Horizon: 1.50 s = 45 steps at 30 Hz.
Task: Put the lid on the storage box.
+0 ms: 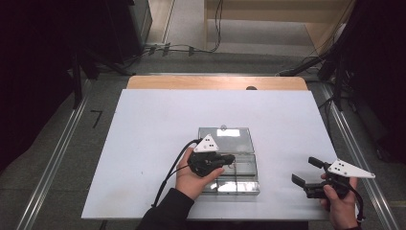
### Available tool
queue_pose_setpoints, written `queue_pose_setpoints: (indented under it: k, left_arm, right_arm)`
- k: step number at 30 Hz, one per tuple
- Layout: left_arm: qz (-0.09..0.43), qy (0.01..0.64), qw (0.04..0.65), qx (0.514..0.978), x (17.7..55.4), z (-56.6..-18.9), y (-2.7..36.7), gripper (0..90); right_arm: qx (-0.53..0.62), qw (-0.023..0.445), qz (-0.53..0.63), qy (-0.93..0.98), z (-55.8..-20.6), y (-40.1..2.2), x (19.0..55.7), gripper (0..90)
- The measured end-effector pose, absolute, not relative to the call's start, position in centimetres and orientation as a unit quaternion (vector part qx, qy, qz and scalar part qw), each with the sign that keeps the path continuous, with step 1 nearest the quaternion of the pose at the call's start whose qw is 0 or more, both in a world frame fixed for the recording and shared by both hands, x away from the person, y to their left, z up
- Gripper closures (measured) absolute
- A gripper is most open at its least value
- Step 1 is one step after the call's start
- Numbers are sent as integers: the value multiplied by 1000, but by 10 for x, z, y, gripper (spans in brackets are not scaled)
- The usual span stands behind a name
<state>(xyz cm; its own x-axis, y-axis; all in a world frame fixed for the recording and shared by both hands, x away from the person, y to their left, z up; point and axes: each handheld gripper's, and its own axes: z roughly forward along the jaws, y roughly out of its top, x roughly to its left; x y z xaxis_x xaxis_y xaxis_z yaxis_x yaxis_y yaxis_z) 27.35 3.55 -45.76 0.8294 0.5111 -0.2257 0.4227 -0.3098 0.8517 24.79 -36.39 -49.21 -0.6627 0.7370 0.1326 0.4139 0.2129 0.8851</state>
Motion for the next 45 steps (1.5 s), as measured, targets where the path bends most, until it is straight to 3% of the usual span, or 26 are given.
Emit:
queue_pose_setpoints:
  k: [25, 45]
  left_arm:
    - [24, 275, 508, 816, 278, -465, 13, 881]
    - [24, 288, 465, 837, 285, -473, -3, 880]
  right_arm:
    - [379, 160, 502, 761, -492, -364, 248, 0]
    - [376, 159, 501, 763, -493, -363, 248, 0]
